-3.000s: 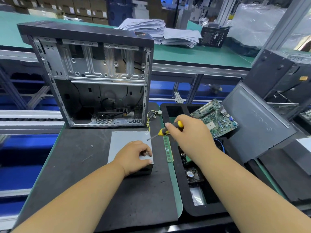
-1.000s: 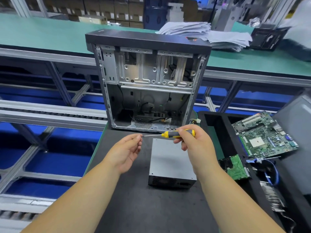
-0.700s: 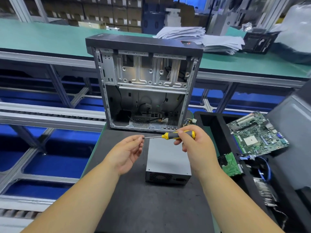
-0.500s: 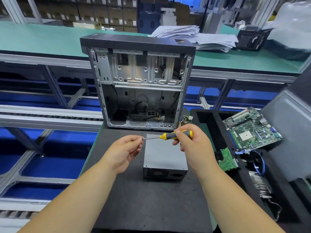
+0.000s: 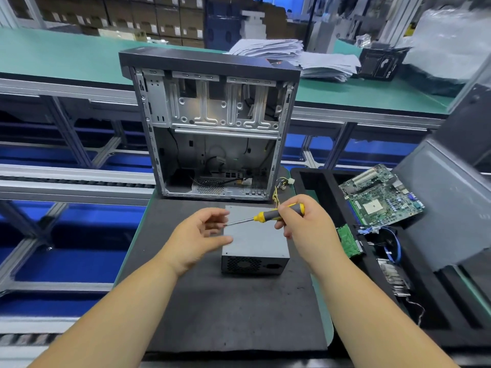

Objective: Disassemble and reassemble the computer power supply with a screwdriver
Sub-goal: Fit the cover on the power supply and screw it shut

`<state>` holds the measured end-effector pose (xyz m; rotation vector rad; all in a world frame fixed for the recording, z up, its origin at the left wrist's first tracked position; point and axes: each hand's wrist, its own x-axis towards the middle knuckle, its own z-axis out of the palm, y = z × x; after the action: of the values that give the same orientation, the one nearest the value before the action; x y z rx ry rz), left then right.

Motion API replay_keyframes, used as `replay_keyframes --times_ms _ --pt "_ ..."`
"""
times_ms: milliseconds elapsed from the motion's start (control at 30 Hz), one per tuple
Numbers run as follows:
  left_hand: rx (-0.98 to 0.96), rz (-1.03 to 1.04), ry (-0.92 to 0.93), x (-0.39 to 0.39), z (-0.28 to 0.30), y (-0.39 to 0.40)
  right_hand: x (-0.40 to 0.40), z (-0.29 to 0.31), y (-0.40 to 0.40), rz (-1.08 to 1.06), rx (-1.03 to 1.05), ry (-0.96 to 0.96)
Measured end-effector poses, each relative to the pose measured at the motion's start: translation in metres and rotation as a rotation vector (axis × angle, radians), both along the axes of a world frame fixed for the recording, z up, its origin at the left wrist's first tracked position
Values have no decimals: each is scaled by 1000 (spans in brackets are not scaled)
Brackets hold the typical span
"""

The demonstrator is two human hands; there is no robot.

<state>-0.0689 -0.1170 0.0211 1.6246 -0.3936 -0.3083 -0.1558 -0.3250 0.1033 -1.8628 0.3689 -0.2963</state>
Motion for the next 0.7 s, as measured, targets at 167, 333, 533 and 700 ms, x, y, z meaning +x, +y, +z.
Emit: replay_keyframes --times_ms 167,333,533,700 --pt "597 -123 -353 -4 -21 6 1 -4 8 147 -302 100" --pt "629 -123 -436 -6 -28 5 5 -2 21 204 -504 149" --pt "628 -97 -448 -6 -29 3 9 4 29 243 -558 185" --pt "613 -100 -430 -5 -30 4 17 6 33 288 -634 196"
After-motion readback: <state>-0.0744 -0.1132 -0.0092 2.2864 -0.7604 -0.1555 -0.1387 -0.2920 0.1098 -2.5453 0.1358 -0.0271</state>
